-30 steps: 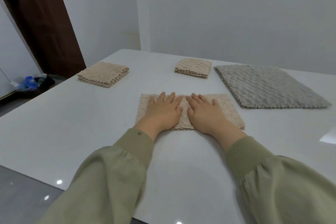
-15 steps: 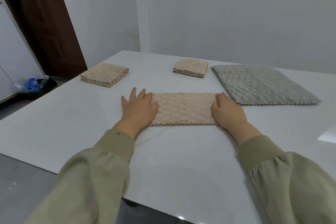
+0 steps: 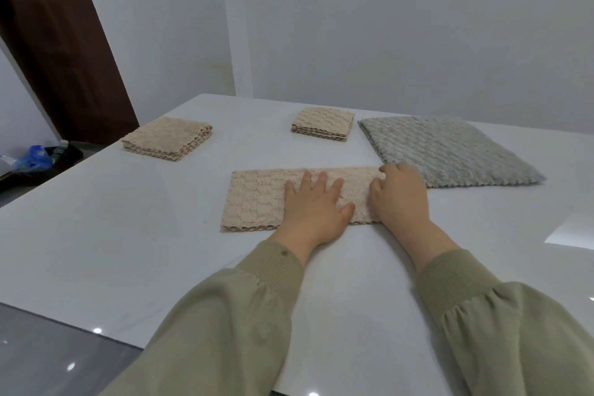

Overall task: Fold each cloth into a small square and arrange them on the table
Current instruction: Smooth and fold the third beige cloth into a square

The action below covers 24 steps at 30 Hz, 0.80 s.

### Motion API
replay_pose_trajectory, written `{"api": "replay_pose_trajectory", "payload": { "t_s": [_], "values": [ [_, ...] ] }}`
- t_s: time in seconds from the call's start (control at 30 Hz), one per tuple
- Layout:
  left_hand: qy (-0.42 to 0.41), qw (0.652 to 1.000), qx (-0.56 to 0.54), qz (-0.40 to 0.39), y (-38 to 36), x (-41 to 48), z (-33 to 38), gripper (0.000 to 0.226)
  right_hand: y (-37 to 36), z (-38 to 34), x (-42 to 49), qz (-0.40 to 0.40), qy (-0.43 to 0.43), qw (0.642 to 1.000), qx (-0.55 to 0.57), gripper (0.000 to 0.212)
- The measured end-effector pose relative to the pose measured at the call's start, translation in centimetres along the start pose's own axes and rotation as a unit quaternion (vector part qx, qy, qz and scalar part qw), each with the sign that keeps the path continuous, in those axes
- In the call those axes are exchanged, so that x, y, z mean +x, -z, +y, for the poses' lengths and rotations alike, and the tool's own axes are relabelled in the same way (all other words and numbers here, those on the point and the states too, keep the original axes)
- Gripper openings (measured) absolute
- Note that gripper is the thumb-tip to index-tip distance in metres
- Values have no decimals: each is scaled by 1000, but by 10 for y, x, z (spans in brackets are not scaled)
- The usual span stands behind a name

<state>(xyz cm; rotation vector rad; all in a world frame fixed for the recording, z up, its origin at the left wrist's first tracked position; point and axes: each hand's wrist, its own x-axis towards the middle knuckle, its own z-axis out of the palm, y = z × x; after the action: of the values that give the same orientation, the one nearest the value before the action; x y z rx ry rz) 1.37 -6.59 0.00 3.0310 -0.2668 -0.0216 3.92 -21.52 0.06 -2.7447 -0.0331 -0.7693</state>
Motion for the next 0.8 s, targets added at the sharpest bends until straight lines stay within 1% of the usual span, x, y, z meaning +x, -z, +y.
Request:
{"api": "replay_pose_trajectory", "payload": {
  "t_s": [0.07,0.13,0.23,0.3,0.33,0.43,0.53,0.6,0.67,0.73,0.8],
  "values": [
    [0,1000,-1,-2,1,0,0,63,-3,-2,13,-6,34,999,0,34],
    [2,1000,-1,-6,0,1,0,63,-6,-3,27,-32,60,997,-23,35],
    [0,1000,1,-6,0,2,0,63,-12,-3,41,-117,72,988,-71,37],
    [-2,1000,-1,-4,-1,3,-1,62,-16,-3,47,-175,71,978,-92,40],
    [-2,1000,-1,-4,-1,3,-1,62,-16,-3,50,-190,67,975,-93,42],
    [-4,1000,-6,-2,-2,3,-1,62,-11,-6,57,-213,49,971,-99,43],
    [-5,1000,-8,1,-1,3,-2,63,-7,-6,61,-230,29,968,-96,35],
    [-7,1000,-15,6,0,2,-2,66,-2,-6,61,-219,17,975,-47,23],
    [-8,999,-42,23,1,2,-3,73,4,-9,57,-193,1,980,52,10],
    [4,993,-107,45,4,2,-5,81,12,-13,53,-173,-19,974,148,12],
    [19,976,-198,90,10,3,-11,79,24,-19,51,-152,-8,967,206,20]
  ]
}}
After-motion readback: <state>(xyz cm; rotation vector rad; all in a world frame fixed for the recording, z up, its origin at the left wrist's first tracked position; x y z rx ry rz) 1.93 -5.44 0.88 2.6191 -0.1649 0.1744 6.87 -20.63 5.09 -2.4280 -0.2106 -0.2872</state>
